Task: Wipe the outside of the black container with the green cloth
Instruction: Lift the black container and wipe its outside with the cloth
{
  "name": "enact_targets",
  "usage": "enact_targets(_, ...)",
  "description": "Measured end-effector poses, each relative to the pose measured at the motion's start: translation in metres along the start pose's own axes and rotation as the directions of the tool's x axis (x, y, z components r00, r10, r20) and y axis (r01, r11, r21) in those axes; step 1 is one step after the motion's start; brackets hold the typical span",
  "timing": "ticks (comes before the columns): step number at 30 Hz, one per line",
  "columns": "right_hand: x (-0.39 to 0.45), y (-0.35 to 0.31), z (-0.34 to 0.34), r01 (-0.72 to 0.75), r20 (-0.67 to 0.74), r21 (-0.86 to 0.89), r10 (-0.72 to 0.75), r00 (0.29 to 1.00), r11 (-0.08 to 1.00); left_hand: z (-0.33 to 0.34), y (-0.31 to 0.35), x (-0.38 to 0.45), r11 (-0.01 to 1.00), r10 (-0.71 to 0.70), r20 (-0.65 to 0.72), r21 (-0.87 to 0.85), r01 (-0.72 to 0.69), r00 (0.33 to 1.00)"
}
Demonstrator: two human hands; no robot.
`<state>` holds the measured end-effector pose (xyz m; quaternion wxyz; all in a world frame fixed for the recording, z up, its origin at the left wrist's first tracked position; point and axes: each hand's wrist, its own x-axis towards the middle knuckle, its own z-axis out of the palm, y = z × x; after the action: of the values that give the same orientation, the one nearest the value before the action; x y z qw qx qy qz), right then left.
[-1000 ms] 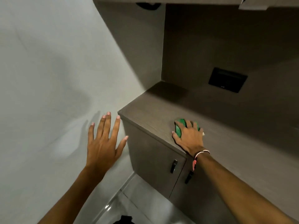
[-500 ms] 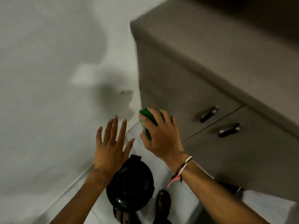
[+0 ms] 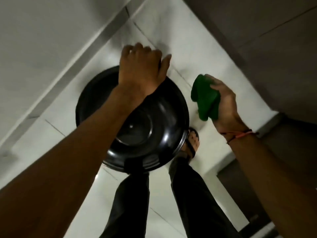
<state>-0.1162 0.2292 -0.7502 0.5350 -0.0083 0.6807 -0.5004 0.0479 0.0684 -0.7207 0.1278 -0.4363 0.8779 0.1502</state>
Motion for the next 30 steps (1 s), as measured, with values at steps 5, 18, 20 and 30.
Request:
enact_targets(5, -0.026, -0.014, 0.02, 0.082, 0.1, 0.0, -0.081, 0.992, 0.997, -0.005, -0.021, -0.091, 0.991, -0.093, -0.245, -0.117, 0.066, 0.965)
enact_targets(18, -0.117, 0.066, 0.142, 0.74, 0.8, -0.566, 0.023, 0.6, 0.364, 0.041, -0.082, -0.246, 0.973, -0.193, -0.464, -0.201, 0.109, 0.865)
enact_targets(20, -0.101, 0.075, 0.153, 0.756, 0.788, -0.598, 0.025, 0.615, 0.264, 0.045, -0.086, -0.254, 0.971, -0.2, -0.483, -0.216, 0.105, 0.852)
enact_targets(30, 0.0, 0.098, 0.183, 0.499, 0.51, -0.837, -0.014, 0.86, 0.224, 0.06, -0.095, -0.277, 0.926, -0.327, -0.502, -0.339, 0.165, 0.801)
